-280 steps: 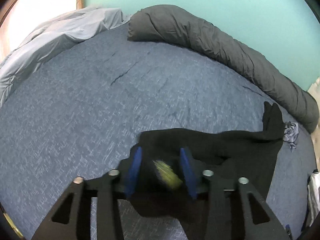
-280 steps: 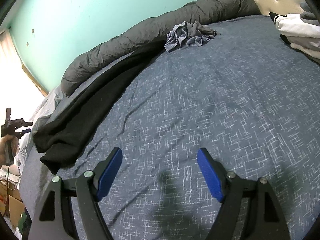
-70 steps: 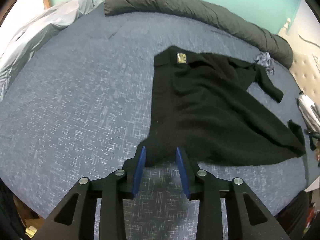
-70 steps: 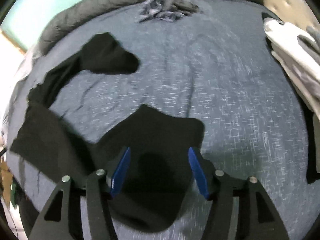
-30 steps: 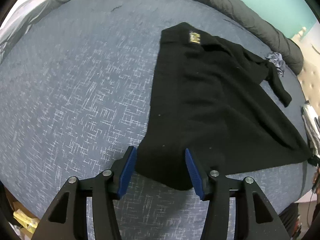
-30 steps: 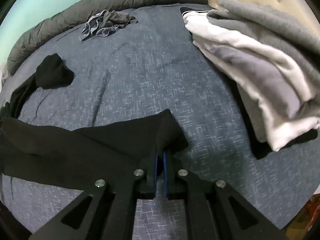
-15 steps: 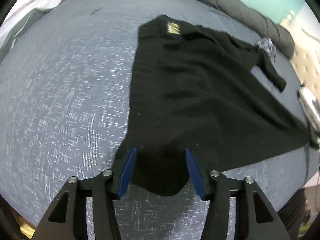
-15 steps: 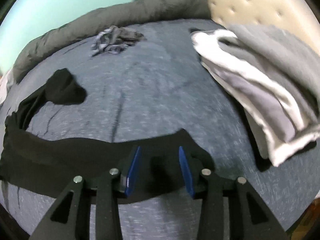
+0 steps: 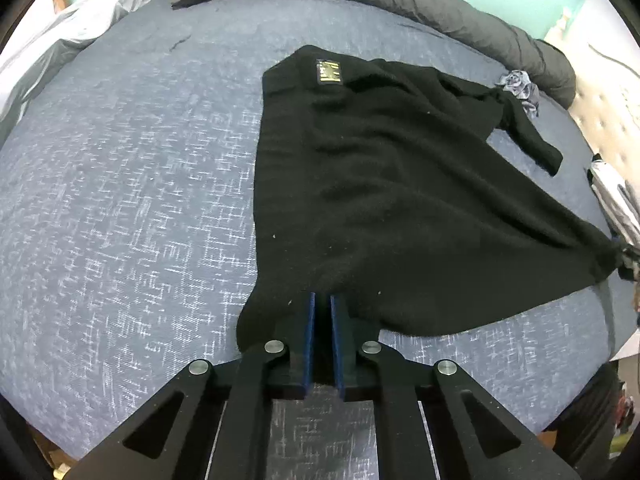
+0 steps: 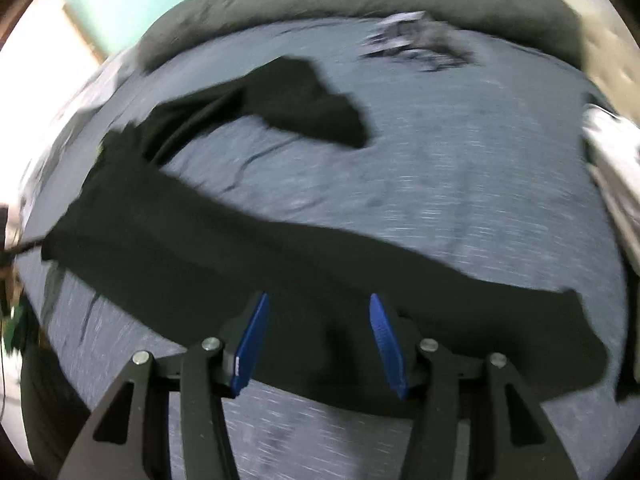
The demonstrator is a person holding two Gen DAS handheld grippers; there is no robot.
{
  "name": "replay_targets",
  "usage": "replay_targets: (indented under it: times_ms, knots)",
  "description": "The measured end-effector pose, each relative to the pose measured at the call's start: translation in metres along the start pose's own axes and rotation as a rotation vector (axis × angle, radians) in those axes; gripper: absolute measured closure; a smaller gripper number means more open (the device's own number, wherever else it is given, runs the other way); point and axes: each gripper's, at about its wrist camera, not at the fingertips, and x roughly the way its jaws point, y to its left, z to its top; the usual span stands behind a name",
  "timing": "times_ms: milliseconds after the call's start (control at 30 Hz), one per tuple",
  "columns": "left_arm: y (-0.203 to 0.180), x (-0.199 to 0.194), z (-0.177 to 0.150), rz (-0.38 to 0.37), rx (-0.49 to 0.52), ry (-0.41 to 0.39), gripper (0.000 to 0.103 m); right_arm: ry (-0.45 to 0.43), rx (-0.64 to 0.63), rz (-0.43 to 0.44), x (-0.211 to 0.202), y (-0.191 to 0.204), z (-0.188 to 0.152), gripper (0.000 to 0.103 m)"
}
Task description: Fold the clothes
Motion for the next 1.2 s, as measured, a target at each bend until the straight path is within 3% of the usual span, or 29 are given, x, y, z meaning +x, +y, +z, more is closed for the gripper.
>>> replay_targets:
  times_ms: [233,300,333,400,600,633,667,733,867,933,1200]
  knots:
    - [0.002,-0.003,-0.002,-0.008,0.011,0.012,0.095,0.062,-0.095,0.036,0.048,0.062,0.015,0.042]
    - [0.0,-0.003,0.001,-0.003,0.016,0.002,0.085,0.073,-0.118,0.035,0.058,0.078,0.02,0.042]
    - [-0.002,-0.003,0.004,-0.012,0.015,-0.002,0.072,0.078,-0.131,0.027,0.063,0.086,0.022,0.042]
    - [-0.005,0.002,0.009,-0.022,0.021,0.003,0.064,0.085,-0.154,0.019,0.07,0.096,0.025,0.042]
    - [-0.009,0.023,0.018,-0.027,0.036,0.034,0.064,0.112,-0.224,-0.002,0.086,0.116,0.031,0.042]
    - [-0.009,0.027,0.019,-0.026,0.037,0.04,0.067,0.116,-0.235,-0.002,0.089,0.118,0.03,0.042]
    - [-0.008,0.031,0.02,-0.026,0.037,0.046,0.077,0.12,-0.243,-0.005,0.09,0.12,0.029,0.043]
    - [-0.011,0.033,0.019,-0.013,0.062,0.05,0.082,0.131,-0.256,0.009,0.095,0.121,0.028,0.051]
    - [-0.014,0.028,0.018,-0.015,0.087,0.042,0.093,0.134,-0.275,0.015,0.097,0.123,0.025,0.089]
    - [-0.015,0.024,0.018,-0.014,0.096,0.037,0.096,0.122,-0.275,0.027,0.093,0.123,0.025,0.097]
    - [-0.014,-0.027,0.019,-0.026,0.13,-0.024,0.099,0.062,-0.288,0.111,0.041,0.122,0.031,0.1]
